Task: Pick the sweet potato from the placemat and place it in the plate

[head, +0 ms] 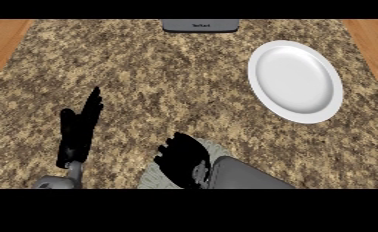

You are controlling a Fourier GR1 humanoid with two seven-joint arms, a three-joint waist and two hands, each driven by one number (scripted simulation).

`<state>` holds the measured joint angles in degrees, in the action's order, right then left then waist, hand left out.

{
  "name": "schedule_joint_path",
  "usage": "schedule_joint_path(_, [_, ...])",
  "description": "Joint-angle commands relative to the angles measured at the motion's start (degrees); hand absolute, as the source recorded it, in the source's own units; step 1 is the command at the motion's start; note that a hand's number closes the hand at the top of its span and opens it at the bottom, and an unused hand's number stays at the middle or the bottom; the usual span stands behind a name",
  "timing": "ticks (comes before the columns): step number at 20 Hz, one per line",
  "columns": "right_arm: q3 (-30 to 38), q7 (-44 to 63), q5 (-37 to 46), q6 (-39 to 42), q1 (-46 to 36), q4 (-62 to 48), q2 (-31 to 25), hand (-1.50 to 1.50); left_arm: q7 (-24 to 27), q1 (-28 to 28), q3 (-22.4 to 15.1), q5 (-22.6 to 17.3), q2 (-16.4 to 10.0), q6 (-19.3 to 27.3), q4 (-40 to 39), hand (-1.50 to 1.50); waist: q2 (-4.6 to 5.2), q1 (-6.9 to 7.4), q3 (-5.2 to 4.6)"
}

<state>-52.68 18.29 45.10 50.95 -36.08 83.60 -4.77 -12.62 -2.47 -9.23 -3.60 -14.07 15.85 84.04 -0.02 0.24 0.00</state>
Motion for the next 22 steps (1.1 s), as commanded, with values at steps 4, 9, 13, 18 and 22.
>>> schedule_joint_path(4, [-2.31,0.03,5.0,-2.28,4.55,-3.35,4.5,-1.5,-1.19,-0.29,0.55,2.25,2.46,0.46,0.46,0.0,0.01,0.05,0.0])
schedule_joint_path(9, [0.88,-6.24,10.25,0.47,5.81,-1.49,0.66,-1.5,0.71,-1.14,2.88,2.39,2.97,-1.93,-2.27,0.0,0.01,-0.18,-0.01])
schedule_joint_path(13, [2.7,-7.89,12.21,1.54,3.49,-6.02,3.8,1.5,4.5,1.85,3.11,2.37,3.85,-3.27,-3.44,0.0,0.02,0.02,-0.02])
schedule_joint_path(18, [-2.71,-16.71,17.11,-9.57,6.65,-6.69,-0.85,1.5,0.65,4.3,2.75,3.73,3.17,-2.78,3.02,0.0,-0.01,0.17,0.01])
schedule_joint_path(22, [-0.07,-18.09,20.35,-9.26,3.95,-7.5,1.72,1.5,1.88,-2.1,2.08,6.95,7.18,-0.09,-4.78,0.0,0.04,-0.19,-0.01])
